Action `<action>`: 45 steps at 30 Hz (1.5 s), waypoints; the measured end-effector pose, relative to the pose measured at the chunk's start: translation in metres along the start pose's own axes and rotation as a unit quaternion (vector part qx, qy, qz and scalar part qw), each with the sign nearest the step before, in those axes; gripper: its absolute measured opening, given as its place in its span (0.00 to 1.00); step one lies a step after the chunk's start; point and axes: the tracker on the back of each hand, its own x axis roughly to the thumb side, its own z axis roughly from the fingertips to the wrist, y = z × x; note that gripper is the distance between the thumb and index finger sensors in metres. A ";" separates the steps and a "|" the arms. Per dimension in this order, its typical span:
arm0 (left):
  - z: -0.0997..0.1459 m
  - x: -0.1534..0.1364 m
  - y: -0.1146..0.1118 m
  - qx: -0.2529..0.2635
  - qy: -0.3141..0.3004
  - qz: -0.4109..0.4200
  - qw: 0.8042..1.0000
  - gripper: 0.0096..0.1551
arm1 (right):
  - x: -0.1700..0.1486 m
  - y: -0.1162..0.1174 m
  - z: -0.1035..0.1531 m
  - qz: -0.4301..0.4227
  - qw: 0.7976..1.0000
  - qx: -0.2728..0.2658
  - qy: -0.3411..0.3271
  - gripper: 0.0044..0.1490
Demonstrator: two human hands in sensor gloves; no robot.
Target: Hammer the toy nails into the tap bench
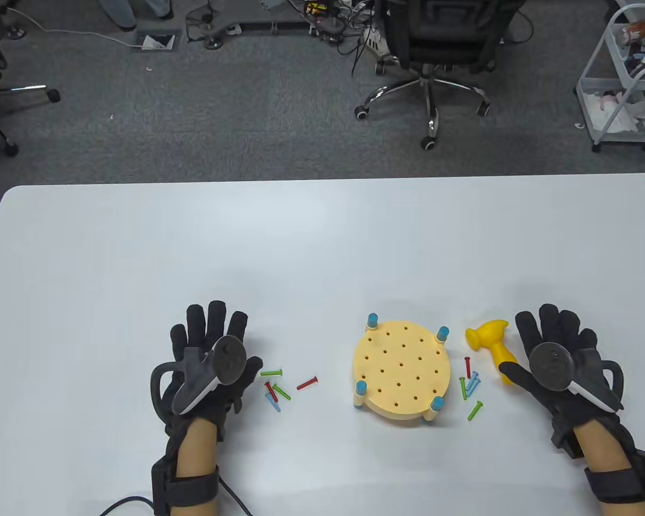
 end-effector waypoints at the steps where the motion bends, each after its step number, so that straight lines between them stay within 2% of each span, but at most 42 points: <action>1: 0.000 0.000 -0.001 -0.004 0.001 -0.002 1.000 0.50 | 0.000 0.000 0.000 0.002 1.000 -0.001 0.000 0.61; 13: 0.001 0.000 0.005 0.010 -0.009 0.020 1.000 0.49 | -0.003 -0.003 0.000 -0.015 1.000 -0.026 0.007 0.61; 27: 0.006 -0.004 0.009 0.020 -0.002 0.037 0.999 0.49 | 0.000 0.000 0.000 -0.014 1.000 -0.025 0.000 0.61; 38: 0.006 -0.005 0.009 0.018 0.002 0.037 0.999 0.49 | 0.011 0.011 -0.003 0.013 1.000 -0.006 -0.011 0.62; 45: 0.007 -0.004 0.009 0.014 0.000 0.037 0.999 0.49 | 0.014 0.024 -0.009 0.010 1.000 0.023 0.014 0.64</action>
